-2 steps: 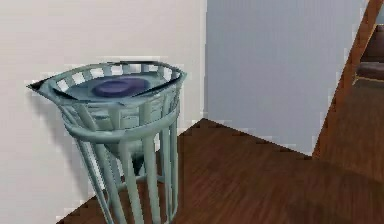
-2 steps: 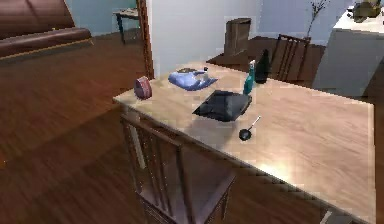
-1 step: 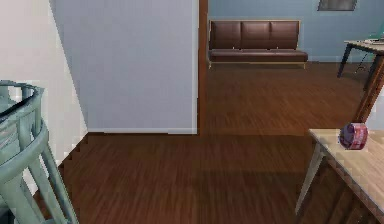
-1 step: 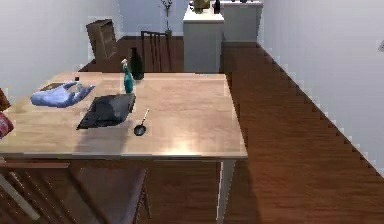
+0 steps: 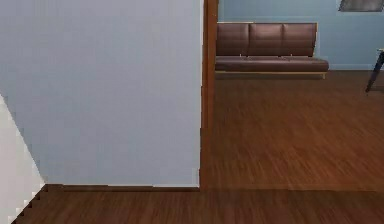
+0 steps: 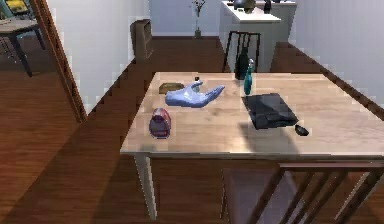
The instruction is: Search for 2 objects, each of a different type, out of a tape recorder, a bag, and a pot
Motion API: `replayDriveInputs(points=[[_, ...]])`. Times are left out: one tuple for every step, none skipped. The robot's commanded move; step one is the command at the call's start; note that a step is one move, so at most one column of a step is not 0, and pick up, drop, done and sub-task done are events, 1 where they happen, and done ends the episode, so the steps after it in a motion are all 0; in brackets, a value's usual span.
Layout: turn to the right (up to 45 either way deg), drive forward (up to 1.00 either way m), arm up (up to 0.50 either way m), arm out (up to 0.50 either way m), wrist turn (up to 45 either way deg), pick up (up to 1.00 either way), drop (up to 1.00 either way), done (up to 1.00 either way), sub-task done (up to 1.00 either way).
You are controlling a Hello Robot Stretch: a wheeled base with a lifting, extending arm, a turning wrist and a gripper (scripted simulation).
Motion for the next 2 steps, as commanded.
replayDriveInputs(points=[[30.0,0.00,0.00,0.00,0.0,0.00,0.00,0.00,0.00],[0.0,0.90,0.00,0.00,0.0,0.00,0.00,0.00,0.00]])
